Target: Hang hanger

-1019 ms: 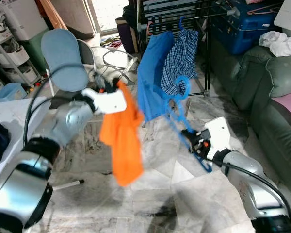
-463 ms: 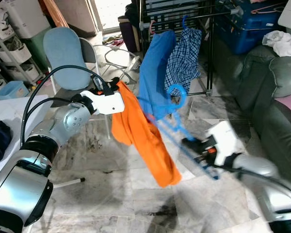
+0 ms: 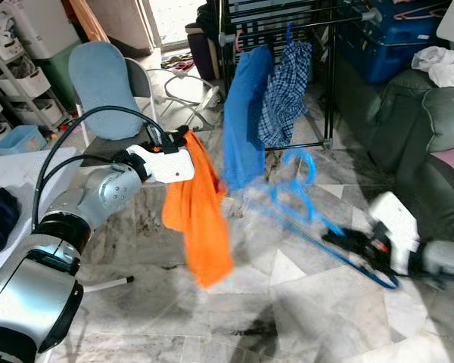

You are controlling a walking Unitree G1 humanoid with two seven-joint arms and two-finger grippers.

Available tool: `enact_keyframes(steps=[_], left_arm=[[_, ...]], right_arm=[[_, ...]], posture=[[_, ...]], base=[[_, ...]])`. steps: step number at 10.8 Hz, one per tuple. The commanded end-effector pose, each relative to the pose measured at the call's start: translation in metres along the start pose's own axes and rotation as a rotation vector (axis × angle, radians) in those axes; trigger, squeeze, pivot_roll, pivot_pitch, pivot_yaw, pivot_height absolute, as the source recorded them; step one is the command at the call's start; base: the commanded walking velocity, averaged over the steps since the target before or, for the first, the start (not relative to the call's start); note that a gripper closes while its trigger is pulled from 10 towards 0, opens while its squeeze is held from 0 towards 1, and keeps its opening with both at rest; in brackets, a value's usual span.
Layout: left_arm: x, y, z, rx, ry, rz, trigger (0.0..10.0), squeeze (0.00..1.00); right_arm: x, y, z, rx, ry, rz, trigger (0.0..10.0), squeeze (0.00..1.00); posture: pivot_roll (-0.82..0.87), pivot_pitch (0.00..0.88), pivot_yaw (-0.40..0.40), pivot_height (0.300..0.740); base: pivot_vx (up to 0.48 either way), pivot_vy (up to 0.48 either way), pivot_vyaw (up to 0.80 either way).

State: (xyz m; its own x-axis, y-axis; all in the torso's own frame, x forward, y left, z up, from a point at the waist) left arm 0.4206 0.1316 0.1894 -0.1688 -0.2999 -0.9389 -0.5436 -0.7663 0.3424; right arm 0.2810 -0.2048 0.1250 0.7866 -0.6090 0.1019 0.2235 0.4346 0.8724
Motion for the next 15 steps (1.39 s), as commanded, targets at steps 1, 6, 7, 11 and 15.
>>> enact_keyframes(steps=[1, 6, 7, 11, 15], left_arm=[[-0.002, -0.003, 0.001, -0.007, -0.006, -0.012, 10.0, 0.0], [0.003, 0.007, 0.0, 0.047, -0.01, 0.025, 10.0, 0.0], [0.002, 0.006, 0.002, 0.049, -0.007, 0.03, 10.0, 0.0], [0.004, 0.008, 0.007, 0.078, -0.009, 0.041, 10.0, 0.0], [0.004, 0.001, 0.009, 0.045, -0.013, 0.035, 10.0, 0.0]], right_arm=[[-0.006, 0.013, 0.005, 0.031, 0.054, 0.042, 10.0, 0.0], [-0.002, 0.011, 0.003, 0.026, 0.023, 0.076, 10.0, 0.0], [0.002, 0.01, 0.004, 0.02, 0.006, 0.083, 10.0, 0.0], [0.006, 0.006, 0.005, 0.0, -0.007, 0.104, 10.0, 0.0], [-0.004, 0.009, 0.008, 0.03, 0.051, 0.08, 10.0, 0.0]], posture=[[-0.15, 0.02, 0.177, 0.74], [-0.15, 0.024, 0.185, 0.74], [-0.15, 0.024, 0.185, 0.74], [-0.15, 0.026, 0.179, 0.74], [-0.15, 0.025, 0.18, 0.74]], base=[[0.0, 0.0, 0.0], [0.0, 0.0, 0.0], [0.0, 0.0, 0.0], [0.0, 0.0, 0.0], [0.0, 0.0, 0.0]])
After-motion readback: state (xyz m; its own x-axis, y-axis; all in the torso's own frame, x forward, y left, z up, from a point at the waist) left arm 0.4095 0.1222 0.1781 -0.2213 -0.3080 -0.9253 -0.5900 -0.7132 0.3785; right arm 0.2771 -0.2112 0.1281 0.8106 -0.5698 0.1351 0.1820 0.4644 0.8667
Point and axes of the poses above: a point about 5 cm out from each wrist's last joint towards the gripper, its own z axis pointing back from the gripper into the wrist, its own y axis along the axis of the wrist's last joint, x = y × z, the point moved 5 cm from there along -z, pointing out of the wrist towards the gripper, and after that the axes turned 4 degrees about z, right-handed, at the moved point
